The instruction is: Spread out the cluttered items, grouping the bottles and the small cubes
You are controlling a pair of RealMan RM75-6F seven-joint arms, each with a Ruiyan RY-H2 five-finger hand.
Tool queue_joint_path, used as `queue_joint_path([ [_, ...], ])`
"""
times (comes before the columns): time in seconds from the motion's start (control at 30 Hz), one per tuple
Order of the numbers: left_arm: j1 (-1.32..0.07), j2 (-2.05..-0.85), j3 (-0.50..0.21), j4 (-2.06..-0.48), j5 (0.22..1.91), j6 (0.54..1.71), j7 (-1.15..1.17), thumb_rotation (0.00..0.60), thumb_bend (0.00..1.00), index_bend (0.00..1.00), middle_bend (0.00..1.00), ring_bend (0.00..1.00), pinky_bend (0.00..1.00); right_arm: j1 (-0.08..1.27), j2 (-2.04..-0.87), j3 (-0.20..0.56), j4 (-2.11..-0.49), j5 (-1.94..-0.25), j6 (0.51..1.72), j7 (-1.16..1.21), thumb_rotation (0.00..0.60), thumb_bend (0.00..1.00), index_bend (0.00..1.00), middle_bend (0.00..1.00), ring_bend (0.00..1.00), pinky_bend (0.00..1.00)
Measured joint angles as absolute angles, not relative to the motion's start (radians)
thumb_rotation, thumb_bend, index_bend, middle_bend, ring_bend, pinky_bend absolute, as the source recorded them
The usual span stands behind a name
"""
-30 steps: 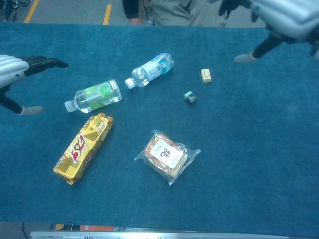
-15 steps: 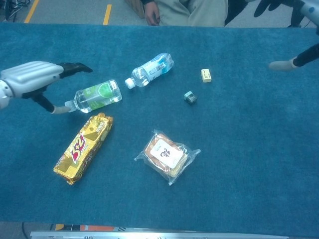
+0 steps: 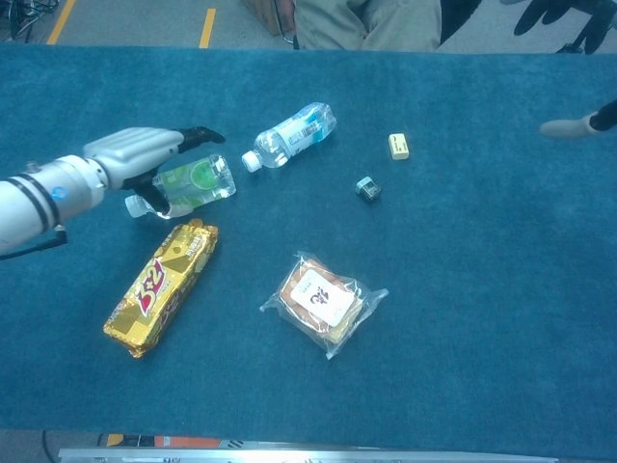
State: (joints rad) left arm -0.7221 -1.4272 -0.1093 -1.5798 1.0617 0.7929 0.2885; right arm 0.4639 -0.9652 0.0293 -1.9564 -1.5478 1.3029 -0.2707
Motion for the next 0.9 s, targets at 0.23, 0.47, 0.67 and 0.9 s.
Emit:
queue_joint_path([
  [0.23,-0.755,-1.505,-0.117,-1.485,1.0,0.807,0.336,0.6,0.26,0.0,0.06,0.07,0.16,0.443,-0.956,0.037,-1.931,-1.555,1.303,-0.227,0.6,0.01,0.15,0.32,0.27,0.46],
  [0.47,-0.755,-1.544,-0.104,-1.416,0.995,0.83,0.346,0.6,0.26,0.22,0.24,0.18,0.21,0.432,-0.951,0.048,-1.92,-1.557,1.296,-0.205,0.6,0.01,0.15,0.32,0.27,0.46],
  [0.67,-0.741,-1.565,-0.085,-1.366,1.036,0.844,0.321,0.6,0.26,0.42,0.4,0.32,0.37,0.429,-0.953,0.057,-1.921,-1.553,1.282,-0.202,0.6,0.01,0.15,0.32,0.27,0.46],
  [0.9,-0.731,-1.566,-0.066,-1.313,1.148,0.862,0.261,0.6,0.26,0.53,0.59,0.49,0.62,0.425,-0.954,0.067,-1.921,-1.543,1.271,-0.199,0.6,0.01,0.15,0.33,0.27,0.46],
])
